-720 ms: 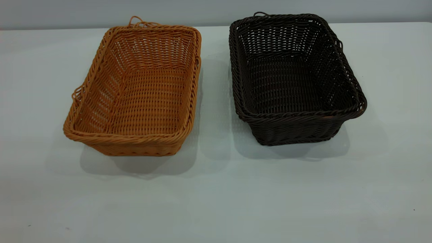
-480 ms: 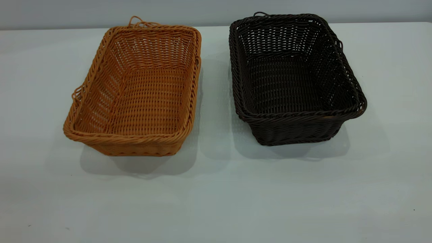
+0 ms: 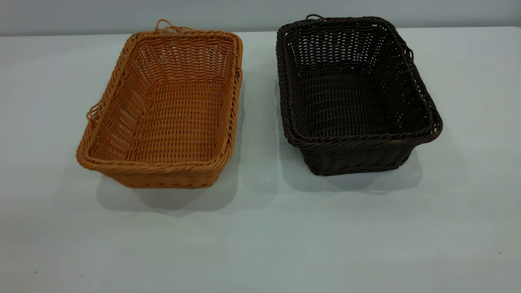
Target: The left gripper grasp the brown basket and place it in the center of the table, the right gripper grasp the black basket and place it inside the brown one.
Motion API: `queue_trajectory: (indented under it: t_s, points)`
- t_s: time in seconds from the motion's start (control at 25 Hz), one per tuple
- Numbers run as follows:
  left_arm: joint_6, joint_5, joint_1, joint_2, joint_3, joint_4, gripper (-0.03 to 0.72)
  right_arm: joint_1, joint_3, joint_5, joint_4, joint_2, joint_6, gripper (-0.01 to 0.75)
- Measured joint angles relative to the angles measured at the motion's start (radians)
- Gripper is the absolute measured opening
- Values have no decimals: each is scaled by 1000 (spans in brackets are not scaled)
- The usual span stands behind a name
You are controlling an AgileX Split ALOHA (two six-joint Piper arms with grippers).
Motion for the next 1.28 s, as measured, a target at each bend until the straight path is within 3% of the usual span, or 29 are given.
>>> queue_trajectory:
  t_s: [1.04, 1.28]
  points:
    - [-4, 0, 0, 2, 0, 4, 500, 0, 0, -8, 3, 5, 9, 563]
    - [-60, -72, 0, 205, -35, 22, 500, 0, -2, -51, 119, 225, -6, 574]
